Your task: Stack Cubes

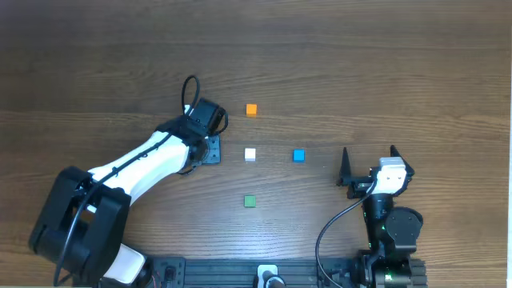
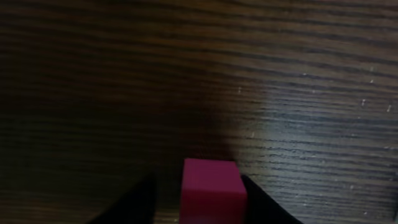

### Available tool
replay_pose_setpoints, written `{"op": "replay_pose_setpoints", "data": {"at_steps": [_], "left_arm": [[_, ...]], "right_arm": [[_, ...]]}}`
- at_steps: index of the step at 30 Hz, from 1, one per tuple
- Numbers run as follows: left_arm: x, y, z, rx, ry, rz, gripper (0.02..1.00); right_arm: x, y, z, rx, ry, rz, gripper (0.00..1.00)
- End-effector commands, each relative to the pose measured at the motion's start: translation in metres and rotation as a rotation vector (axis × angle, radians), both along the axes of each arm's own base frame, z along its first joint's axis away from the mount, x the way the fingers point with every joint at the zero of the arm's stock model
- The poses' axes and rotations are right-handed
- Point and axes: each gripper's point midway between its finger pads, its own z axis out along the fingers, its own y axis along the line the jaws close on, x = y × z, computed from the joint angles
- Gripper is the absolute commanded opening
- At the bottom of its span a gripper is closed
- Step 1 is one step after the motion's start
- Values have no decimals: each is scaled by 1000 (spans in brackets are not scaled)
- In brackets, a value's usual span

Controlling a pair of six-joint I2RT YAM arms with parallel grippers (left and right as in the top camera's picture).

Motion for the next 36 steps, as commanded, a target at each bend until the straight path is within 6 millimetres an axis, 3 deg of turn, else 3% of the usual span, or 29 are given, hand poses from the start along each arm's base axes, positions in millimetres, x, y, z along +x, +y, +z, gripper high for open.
{"op": "replay_pose_setpoints", "data": {"at_steps": [1, 26, 33, 36], "left_arm": [[9, -3, 5, -1, -25, 4, 411], [10, -12, 9, -21, -42, -13, 213], [22, -64, 84, -79, -120, 18, 152], [23, -79, 104, -103, -124, 24, 148]], "right_arm": [[0, 1, -2, -1, -1, 3, 993], [0, 1, -2, -1, -2, 3, 993], [0, 1, -2, -1, -2, 3, 993], [0, 1, -2, -1, -1, 3, 993]]}}
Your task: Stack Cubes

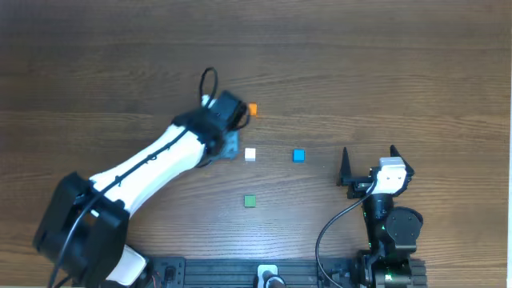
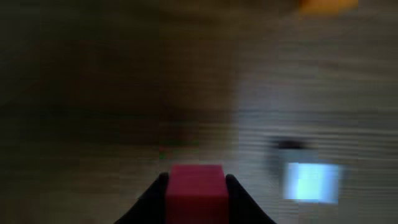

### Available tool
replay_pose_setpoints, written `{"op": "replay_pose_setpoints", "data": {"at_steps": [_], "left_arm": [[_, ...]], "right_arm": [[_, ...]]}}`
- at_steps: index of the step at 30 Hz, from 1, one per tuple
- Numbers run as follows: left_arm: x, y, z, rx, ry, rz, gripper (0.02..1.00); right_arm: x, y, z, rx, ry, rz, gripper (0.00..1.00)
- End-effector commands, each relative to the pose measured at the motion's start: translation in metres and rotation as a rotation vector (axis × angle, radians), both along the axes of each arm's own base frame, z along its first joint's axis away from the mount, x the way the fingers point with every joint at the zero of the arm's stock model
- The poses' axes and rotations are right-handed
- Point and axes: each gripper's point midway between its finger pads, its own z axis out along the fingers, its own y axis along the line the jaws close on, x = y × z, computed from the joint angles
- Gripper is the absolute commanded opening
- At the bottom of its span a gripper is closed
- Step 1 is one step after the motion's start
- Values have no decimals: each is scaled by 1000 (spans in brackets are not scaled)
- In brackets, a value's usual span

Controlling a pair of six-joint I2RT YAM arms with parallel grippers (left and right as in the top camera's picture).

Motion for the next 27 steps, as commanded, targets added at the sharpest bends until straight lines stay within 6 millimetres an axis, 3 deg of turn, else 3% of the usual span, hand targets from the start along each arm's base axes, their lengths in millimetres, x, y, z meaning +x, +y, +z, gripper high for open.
{"op": "replay_pose_setpoints", "data": {"at_steps": [1, 5, 8, 11, 17, 27], "left_arm": [[15, -35, 53, -94, -84, 45, 148], [5, -53, 46, -112, -42, 52, 148], [-11, -65, 25, -80, 23, 57, 143], [-16, -72, 12, -67, 42, 53, 145], [-18, -71, -3, -42, 73, 78, 139], [-15, -69, -4, -31, 59, 96, 141]], "right_arm": [[0, 1, -2, 0, -2, 3, 993], [0, 1, -2, 0, -1, 3, 993], [0, 1, -2, 0, -1, 3, 993], [0, 1, -2, 0, -2, 3, 993], [0, 1, -2, 0, -1, 3, 991], [0, 1, -2, 0, -2, 3, 993]]}}
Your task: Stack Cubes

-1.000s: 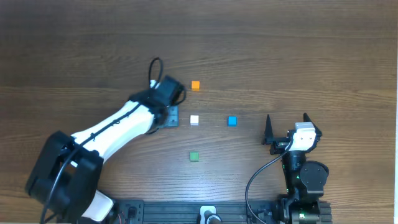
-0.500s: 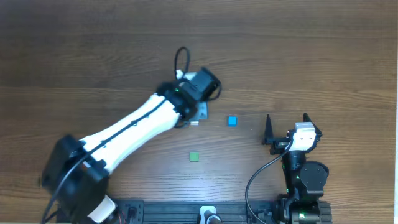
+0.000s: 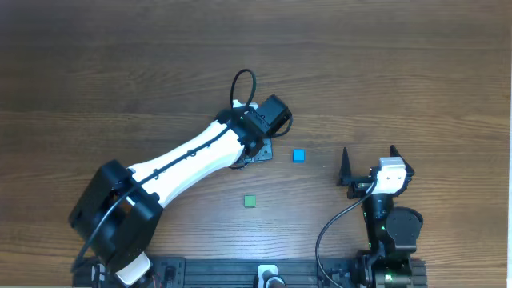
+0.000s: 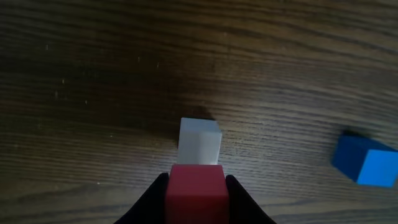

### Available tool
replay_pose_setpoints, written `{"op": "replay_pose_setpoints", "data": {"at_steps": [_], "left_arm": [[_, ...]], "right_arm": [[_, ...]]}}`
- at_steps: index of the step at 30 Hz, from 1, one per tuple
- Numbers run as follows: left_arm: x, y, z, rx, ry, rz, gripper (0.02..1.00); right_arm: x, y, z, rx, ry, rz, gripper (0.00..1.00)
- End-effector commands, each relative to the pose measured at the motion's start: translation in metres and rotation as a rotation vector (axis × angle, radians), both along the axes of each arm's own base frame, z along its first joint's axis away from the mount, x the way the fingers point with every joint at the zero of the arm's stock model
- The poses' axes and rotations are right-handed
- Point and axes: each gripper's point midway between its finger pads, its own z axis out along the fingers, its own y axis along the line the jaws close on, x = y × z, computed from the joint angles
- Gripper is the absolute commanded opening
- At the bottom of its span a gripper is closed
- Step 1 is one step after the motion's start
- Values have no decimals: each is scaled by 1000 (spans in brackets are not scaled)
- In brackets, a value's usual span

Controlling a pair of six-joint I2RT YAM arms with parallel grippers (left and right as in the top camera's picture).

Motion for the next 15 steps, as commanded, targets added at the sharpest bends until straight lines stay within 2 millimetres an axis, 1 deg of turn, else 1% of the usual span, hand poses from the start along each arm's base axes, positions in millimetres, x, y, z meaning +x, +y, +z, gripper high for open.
{"op": "replay_pose_setpoints", "data": {"at_steps": [1, 15], "left_arm": [[5, 1, -1, 10, -16, 23, 139], [11, 1, -17, 50, -25, 19, 141]], "right_arm": [[0, 1, -2, -1, -1, 3, 993], [0, 1, -2, -1, -2, 3, 991]]}}
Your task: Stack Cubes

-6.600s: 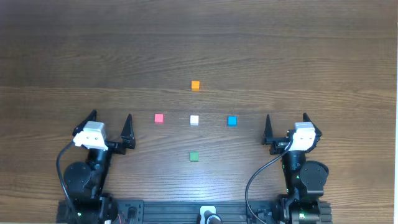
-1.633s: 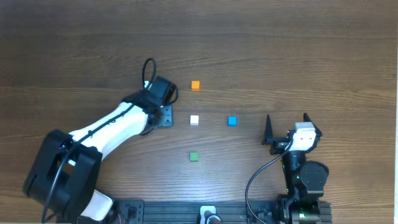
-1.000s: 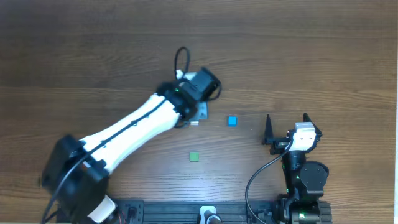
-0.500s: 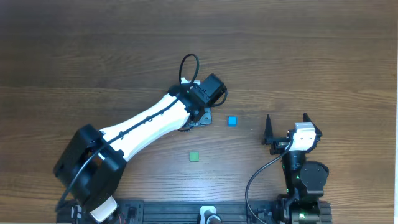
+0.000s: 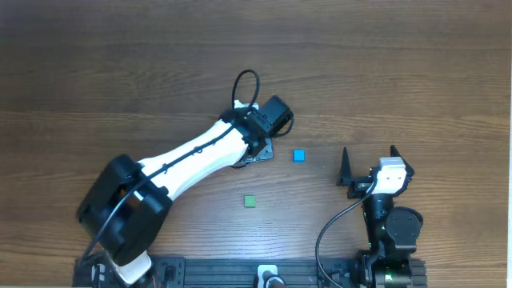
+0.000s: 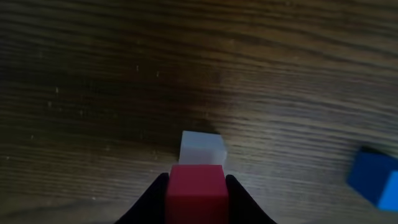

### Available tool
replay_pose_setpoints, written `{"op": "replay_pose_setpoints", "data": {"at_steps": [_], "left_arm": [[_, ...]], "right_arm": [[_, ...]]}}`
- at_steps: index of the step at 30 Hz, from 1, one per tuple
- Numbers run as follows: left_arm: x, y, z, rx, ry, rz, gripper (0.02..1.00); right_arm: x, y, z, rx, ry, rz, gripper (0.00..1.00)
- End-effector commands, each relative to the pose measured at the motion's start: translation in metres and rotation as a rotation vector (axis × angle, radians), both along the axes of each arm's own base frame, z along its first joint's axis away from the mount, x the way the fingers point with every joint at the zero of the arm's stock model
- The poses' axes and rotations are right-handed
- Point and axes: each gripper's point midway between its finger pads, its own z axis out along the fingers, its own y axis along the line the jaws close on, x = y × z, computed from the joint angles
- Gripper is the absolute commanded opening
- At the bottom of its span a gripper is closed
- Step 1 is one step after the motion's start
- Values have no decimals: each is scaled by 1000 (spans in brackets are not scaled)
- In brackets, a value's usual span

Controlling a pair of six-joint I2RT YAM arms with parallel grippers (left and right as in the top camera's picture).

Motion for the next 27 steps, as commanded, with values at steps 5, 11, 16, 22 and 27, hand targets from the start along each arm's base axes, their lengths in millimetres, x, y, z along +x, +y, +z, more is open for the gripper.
{"op": "replay_pose_setpoints", "data": {"at_steps": [5, 11, 16, 22, 27], "left_arm": [[7, -2, -6, 30, -33, 3, 141], [8, -3, -6, 27, -37, 3, 143], [8, -3, -6, 28, -36, 3, 143], [7, -2, -8, 33, -32, 3, 145], [7, -2, -11, 37, -27, 3, 152]], "right_arm": [[0, 1, -2, -1, -1, 3, 993], [0, 1, -2, 0, -2, 3, 991], [0, 1, -2, -1, -2, 3, 991], [0, 1, -2, -1, -2, 3, 991], [0, 1, -2, -1, -2, 3, 991]]}}
